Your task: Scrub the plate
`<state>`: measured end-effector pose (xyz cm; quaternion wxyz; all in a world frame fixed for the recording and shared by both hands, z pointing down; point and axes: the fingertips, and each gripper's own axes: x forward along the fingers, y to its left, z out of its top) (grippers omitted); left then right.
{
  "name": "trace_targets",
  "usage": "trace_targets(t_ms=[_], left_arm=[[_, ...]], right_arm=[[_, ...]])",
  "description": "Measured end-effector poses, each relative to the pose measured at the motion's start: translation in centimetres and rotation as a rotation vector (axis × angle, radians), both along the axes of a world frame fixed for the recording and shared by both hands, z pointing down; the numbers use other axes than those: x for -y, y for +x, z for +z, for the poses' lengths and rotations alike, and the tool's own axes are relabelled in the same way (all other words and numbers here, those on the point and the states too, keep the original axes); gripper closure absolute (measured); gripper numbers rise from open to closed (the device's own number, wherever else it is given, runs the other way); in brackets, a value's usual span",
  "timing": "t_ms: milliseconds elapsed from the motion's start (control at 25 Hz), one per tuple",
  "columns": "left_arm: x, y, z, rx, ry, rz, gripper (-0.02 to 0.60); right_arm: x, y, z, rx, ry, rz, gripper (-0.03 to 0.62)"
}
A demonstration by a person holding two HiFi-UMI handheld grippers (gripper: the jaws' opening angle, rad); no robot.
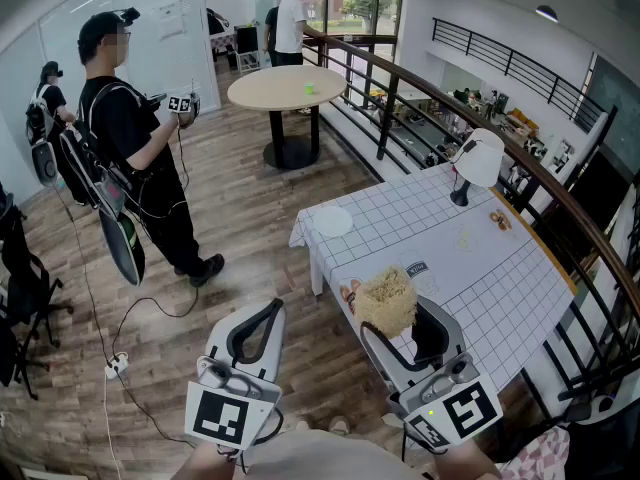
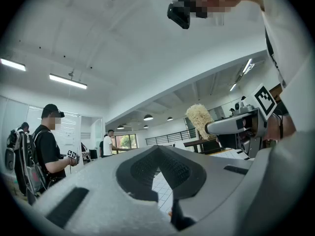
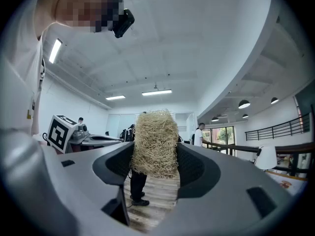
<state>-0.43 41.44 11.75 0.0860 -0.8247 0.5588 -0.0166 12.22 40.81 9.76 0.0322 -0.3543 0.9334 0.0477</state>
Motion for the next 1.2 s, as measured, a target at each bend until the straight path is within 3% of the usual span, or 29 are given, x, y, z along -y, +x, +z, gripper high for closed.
trace_targets(t_ms=[760, 1200], left_arm=[[1.3, 0.7, 1.1, 0.000, -0.031, 0.002, 0.569], [2.1, 3.1, 1.4, 0.017, -0.041, -0.013, 0.568]], right_arm=[[1.4, 0.4, 0.4, 0.002, -0.014, -0.009, 0.330], [2.6, 3.0, 0.8, 0.013, -0.024, -0.022, 0.330]])
